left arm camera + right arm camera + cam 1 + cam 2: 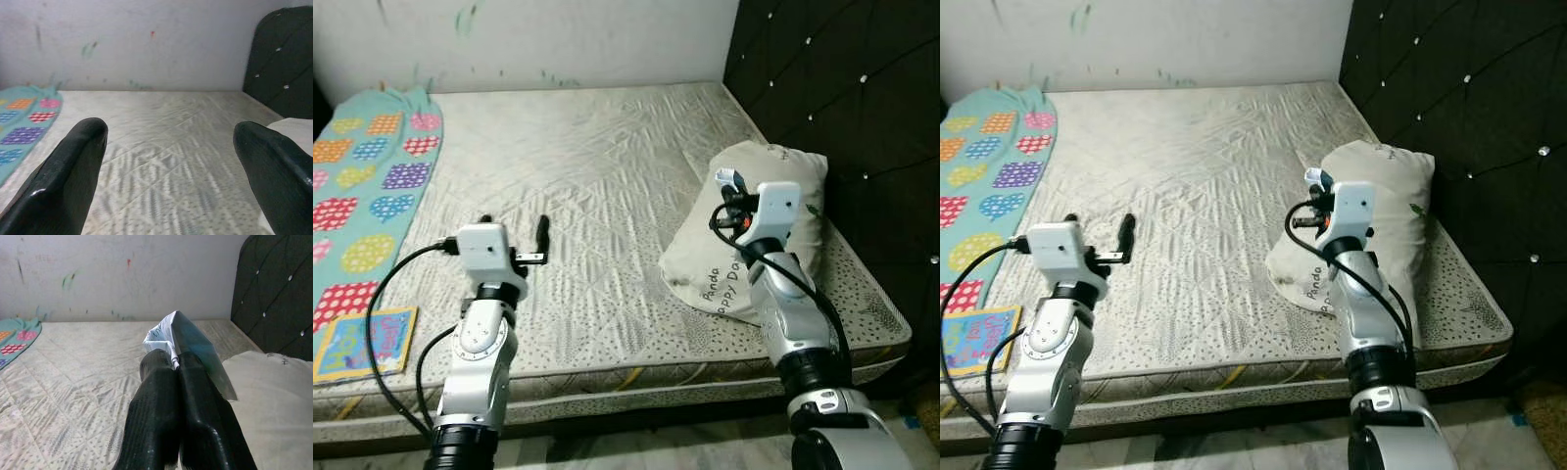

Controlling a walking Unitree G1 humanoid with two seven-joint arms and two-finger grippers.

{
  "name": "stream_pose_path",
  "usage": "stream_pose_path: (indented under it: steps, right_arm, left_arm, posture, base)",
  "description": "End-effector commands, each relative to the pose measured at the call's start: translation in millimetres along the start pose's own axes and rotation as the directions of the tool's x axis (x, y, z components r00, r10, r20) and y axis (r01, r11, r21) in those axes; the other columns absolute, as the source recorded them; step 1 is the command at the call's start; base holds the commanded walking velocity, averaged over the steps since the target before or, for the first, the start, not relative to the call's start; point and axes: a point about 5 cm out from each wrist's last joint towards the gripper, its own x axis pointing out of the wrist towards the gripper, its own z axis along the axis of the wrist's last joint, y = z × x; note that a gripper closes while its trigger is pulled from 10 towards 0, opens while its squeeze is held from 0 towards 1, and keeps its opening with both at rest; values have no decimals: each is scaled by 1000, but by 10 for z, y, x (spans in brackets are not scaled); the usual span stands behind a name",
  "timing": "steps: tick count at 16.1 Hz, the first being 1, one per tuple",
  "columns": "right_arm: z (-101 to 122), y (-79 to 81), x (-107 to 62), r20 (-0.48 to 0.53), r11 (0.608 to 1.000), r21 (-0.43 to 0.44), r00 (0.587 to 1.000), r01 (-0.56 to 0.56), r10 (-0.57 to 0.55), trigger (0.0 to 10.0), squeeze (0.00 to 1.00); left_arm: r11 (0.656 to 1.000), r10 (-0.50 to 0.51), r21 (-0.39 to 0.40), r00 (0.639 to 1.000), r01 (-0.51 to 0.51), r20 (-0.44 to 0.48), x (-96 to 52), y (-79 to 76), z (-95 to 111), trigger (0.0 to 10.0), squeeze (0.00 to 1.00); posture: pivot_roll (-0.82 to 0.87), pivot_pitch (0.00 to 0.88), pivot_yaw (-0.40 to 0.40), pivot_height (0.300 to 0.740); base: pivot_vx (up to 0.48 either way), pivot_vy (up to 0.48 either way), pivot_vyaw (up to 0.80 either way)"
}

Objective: Clean up the room

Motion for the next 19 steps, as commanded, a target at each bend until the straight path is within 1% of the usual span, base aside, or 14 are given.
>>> stream_pose_path:
  steps: [1, 2, 5, 7, 9, 13, 14, 15, 16, 18, 19]
  right_arm:
    - [10, 21, -6, 15, 999, -36, 1000, -14, 15, 10000, 0]
    - [11, 30, -12, 20, 999, -44, 1000, -14, 15, 10000, 0]
    - [-29, 41, -11, 9, 999, -30, 1000, -20, 21, 10000, 0]
    - [-27, 47, 14, 6, 999, -31, 1000, -27, 28, 10000, 0]
    - [-59, 61, -2, -3, 998, -40, 999, -39, 39, 10000, 0]
    - [-110, 107, -46, -18, 997, -45, 998, -56, 55, 10000, 0]
    - [-104, 84, -73, -16, 996, -66, 998, -54, 53, 10000, 0]
    - [-107, 62, -94, -15, 997, -66, 999, -46, 45, 10000, 0]
    - [-163, 14, -126, -33, 998, -54, 999, -19, 17, 10000, 0]
    - [-184, -9, -155, -43, 999, -39, 999, 1, -3, 10000, 0]
    - [-186, 7, -174, -38, 999, -40, 999, -1, 0, 10000, 0]
  left_arm:
    - [1000, 14, 15, 1000, -14, 5, 19, 43, -8, 10000, 0]
    - [1000, 9, 15, 1000, -9, 4, 24, 53, -24, 10000, 0]
    - [1000, 10, 16, 1000, -10, -3, 46, 39, -71, 10000, 0]
    - [1000, 20, 3, 1000, -20, -6, 73, 38, -85, 10000, 0]
    - [1000, 21, -8, 1000, -20, 11, 93, 38, -74, 10000, 0]
    - [999, 32, -17, 999, -31, 21, 59, 95, -51, 10000, 0]
    - [1000, 2, -8, 1000, -2, 21, 46, 79, -25, 10000, 0]
    - [1000, -15, -13, 1000, 15, 19, 40, 81, -12, 10000, 0]
    - [999, -38, -20, 999, 38, 10, 27, 77, -41, 10000, 0]
    - [998, -46, -37, 999, 47, 11, 6, 70, -29, 10000, 0]
    - [998, -43, -43, 999, 43, 11, -12, 69, -26, 10000, 0]
  posture:
    - [4, 0, 7, 740]
    - [-1, 0, 9, 740]
    - [-7, 0, 7, 740]
    - [-8, 0, -2, 740]
    - [2, 0, -23, 740]
    - [-2, 0, -20, 740]
    - [-1, 0, -16, 740]
    - [-5, 0, -11, 740]
    - [-7, 0, -6, 740]
    - [-8, 0, 1, 740]
    - [-9, 0, 1, 740]
  base:
    - [0, 0, 800]
    - [0, 0, 800]
    - [0, 0, 800]
    - [0, 0, 0]
    - [0, 0, 0]
    - [0, 0, 0]
    - [0, 0, 0]
    - [0, 0, 406]
    - [0, 0, 400]
    - [0, 0, 0]
    - [0, 0, 0]
